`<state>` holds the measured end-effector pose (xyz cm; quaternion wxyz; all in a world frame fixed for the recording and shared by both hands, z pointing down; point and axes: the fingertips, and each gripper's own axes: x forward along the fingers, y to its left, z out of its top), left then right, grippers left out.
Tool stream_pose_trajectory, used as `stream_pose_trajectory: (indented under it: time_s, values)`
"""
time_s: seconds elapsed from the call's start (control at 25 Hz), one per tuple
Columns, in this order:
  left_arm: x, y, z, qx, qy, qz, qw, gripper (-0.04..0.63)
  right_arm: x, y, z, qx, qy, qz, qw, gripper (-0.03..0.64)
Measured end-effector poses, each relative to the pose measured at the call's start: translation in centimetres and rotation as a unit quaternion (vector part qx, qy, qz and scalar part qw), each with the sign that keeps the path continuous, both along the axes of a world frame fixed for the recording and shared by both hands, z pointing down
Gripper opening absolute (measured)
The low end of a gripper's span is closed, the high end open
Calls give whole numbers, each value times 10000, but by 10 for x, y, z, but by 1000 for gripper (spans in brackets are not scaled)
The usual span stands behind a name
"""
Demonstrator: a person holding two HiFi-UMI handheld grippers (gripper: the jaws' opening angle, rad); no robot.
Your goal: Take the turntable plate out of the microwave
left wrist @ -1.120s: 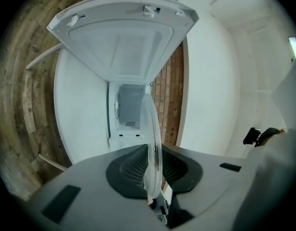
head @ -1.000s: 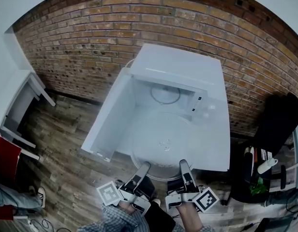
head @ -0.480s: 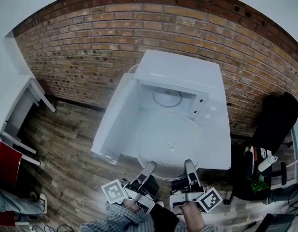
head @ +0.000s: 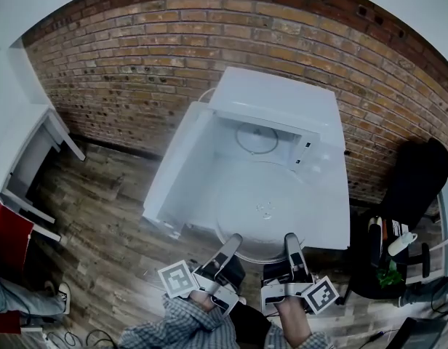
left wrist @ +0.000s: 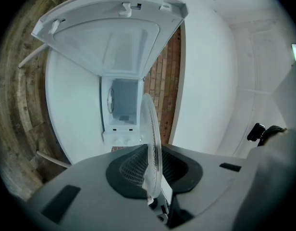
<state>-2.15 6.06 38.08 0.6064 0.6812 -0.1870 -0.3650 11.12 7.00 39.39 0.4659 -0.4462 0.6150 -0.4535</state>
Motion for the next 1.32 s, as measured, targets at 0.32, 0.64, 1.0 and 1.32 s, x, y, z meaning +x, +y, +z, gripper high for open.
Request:
stream_pose_trajectory:
  time_s: [0.32, 0.64, 1.0, 1.32]
  values:
    - [-2, 3, 0, 1, 93, -53, 9999, 55, -2, 2, -2, 8, 130, -65, 9999, 58]
    - [-4, 4, -3, 58, 93, -93, 9999, 55, -5, 2, -1, 25, -22, -55, 10000, 58]
    - [-7, 3, -1, 2, 110, -135, 9998, 56, -6, 0, 1, -10, -9, -90, 10000, 58]
    - [-5, 2, -2, 26, 105, -136, 9998, 56, -5, -1, 0, 10, -33, -90, 10000, 58]
